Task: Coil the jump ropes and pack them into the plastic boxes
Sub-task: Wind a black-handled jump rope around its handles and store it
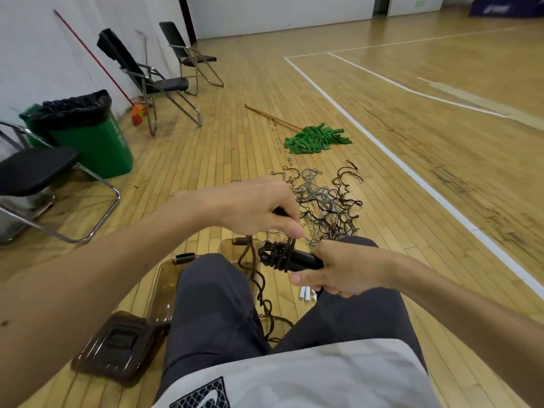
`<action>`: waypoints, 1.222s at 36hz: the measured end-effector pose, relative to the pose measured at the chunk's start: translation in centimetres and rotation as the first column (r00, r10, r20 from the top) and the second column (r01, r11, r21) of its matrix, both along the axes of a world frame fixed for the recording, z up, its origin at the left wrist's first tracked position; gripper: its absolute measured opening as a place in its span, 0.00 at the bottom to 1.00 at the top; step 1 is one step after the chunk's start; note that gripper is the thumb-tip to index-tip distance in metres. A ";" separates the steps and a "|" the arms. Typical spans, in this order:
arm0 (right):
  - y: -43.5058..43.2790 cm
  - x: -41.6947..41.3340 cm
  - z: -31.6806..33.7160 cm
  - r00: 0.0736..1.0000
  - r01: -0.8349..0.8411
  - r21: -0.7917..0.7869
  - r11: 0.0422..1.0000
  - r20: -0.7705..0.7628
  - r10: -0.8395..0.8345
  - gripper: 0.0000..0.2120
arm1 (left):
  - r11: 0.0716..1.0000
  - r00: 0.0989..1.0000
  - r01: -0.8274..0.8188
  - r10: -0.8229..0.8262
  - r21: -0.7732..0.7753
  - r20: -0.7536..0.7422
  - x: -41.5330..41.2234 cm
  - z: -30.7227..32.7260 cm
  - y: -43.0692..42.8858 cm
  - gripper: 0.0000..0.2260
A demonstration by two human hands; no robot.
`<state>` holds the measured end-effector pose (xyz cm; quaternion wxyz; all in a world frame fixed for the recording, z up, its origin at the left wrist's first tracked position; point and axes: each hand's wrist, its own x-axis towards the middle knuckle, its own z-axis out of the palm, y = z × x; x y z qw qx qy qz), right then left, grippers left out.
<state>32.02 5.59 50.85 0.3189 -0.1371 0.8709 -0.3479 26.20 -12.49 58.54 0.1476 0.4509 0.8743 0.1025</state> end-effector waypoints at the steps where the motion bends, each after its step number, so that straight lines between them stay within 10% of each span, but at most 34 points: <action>1: 0.1 0.1 0.0 1.000 -0.008 -0.003 1.000 -0.001 0.008 0.20 | 1.000 0.999 -0.010 0.009 0.027 0.031 -0.1 -0.1 -0.1 0.16; 26: 0.5 2.2 -0.3 0.996 -0.047 -0.377 0.925 -0.086 0.016 0.16 | 0.780 0.630 -0.474 -0.024 0.409 0.777 0.2 -5.5 -1.5 0.08; 34: 0.0 2.1 -0.3 0.988 0.119 -0.602 0.789 0.147 -0.037 0.12 | 0.669 0.566 -0.614 0.003 0.419 0.825 1.2 -7.9 -1.4 0.12; 44: 0.1 0.8 -0.9 0.978 0.190 -0.651 0.734 0.059 -0.201 0.11 | 0.610 0.477 -0.727 0.117 0.316 0.871 2.1 -9.3 0.0 0.17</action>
